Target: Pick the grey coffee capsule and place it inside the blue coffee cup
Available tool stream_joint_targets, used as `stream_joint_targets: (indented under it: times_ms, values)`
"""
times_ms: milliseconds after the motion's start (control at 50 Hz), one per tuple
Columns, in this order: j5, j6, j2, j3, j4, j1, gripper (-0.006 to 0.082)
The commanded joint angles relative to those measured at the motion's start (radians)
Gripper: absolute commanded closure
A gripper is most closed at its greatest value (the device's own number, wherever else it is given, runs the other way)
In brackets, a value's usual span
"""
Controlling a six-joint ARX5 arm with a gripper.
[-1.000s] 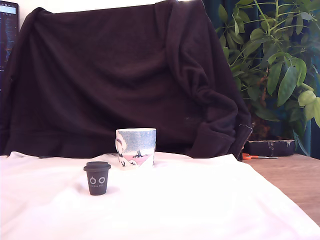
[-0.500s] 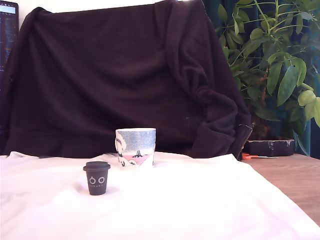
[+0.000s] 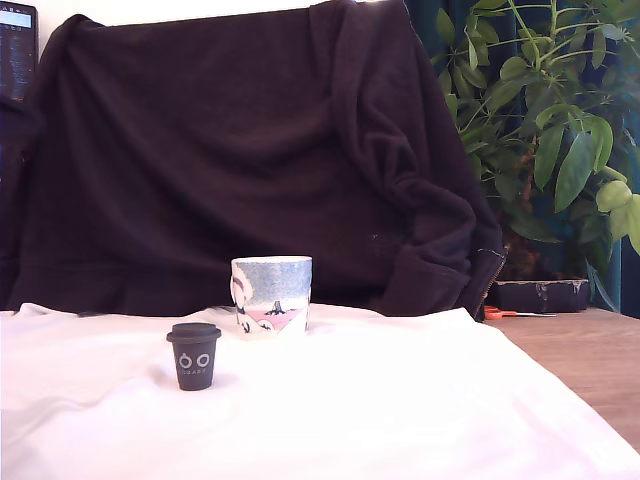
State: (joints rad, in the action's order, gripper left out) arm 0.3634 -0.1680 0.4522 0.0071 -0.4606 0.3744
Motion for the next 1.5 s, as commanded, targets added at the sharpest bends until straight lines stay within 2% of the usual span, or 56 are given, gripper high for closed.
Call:
stream_joint_targets:
  times_ms: [0,60,180,340,460,740,1180,1280,1420,1480]
  values:
    - [-0.025,0.024,0.079,-0.025,-0.069,0.034,0.0199]
    - [-0.053,0.060,0.165,-0.024,-0.119,0.065,0.0120]
    - [-0.124,0.092,0.339,-0.024,-0.209,0.109,0.0120]
    - [-0.128,0.098,0.565,-0.014,-0.385,0.127,0.0120]
    - [-0.103,0.120,0.721,0.036,-0.452,0.133,0.0120]
    - [-0.040,0.163,1.035,0.188,-0.510,0.153,0.0120]
    - [-0.011,0.181,1.249,0.283,-0.507,0.152,0.0169]
    - [-0.011,0.181,1.277,0.294,-0.505,0.152,0.0282]
    - [-0.011,0.192,1.283,0.296,-0.505,0.152,0.0602]
    - [-0.011,0.196,1.283,0.299,-0.507,0.152,0.0686]
